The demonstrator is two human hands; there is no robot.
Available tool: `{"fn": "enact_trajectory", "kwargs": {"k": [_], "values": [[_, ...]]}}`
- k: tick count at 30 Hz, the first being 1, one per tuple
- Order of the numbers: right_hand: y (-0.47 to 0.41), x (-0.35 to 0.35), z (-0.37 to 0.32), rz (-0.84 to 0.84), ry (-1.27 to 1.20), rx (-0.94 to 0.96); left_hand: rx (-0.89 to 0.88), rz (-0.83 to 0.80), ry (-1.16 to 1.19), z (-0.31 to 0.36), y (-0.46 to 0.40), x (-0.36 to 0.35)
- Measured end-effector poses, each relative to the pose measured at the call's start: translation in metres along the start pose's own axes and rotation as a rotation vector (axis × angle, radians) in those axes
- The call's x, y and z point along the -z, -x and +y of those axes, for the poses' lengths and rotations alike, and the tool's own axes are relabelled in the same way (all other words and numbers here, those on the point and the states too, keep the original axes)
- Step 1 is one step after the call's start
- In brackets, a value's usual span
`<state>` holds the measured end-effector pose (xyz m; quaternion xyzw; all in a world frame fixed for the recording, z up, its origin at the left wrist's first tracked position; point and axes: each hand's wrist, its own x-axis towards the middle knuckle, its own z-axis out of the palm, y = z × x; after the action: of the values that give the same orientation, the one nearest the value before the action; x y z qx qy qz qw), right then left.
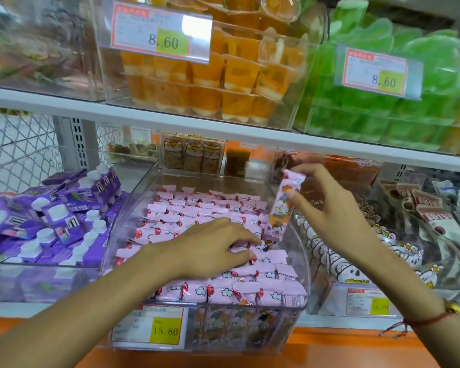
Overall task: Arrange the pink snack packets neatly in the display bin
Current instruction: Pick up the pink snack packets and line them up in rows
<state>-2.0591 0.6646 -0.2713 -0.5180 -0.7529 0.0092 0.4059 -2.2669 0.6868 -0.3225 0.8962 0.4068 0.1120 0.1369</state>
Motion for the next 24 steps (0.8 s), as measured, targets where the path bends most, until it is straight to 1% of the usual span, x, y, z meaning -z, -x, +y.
{"fn": "enact_trajectory", "kwargs": {"k": [4,7,10,13,15,21,24], "values": [[-0.005,0.002,0.000,-0.218,0.157,0.047,-0.005,-0.009,-0.029,0.003,-0.001,0.001],[-0.015,0.015,0.000,-0.290,0.329,0.115,0.001,0.009,-0.019,0.003,-0.001,0.002],[-0.020,0.014,-0.003,-0.404,0.494,0.184,0.012,0.060,-0.009,0.002,0.000,0.002],[-0.022,-0.001,-0.007,-0.422,0.551,0.167,0.023,0.127,0.011,0.002,0.000,0.002],[-0.024,-0.009,-0.008,-0.444,0.597,0.188,0.025,0.151,0.013,0.001,0.001,0.002],[-0.027,-0.021,-0.007,-0.745,0.721,0.262,0.022,0.145,0.005,-0.002,0.001,0.000],[-0.032,-0.017,-0.010,-0.829,0.714,0.286,0.018,0.141,0.008,-0.002,0.000,0.000]]}}
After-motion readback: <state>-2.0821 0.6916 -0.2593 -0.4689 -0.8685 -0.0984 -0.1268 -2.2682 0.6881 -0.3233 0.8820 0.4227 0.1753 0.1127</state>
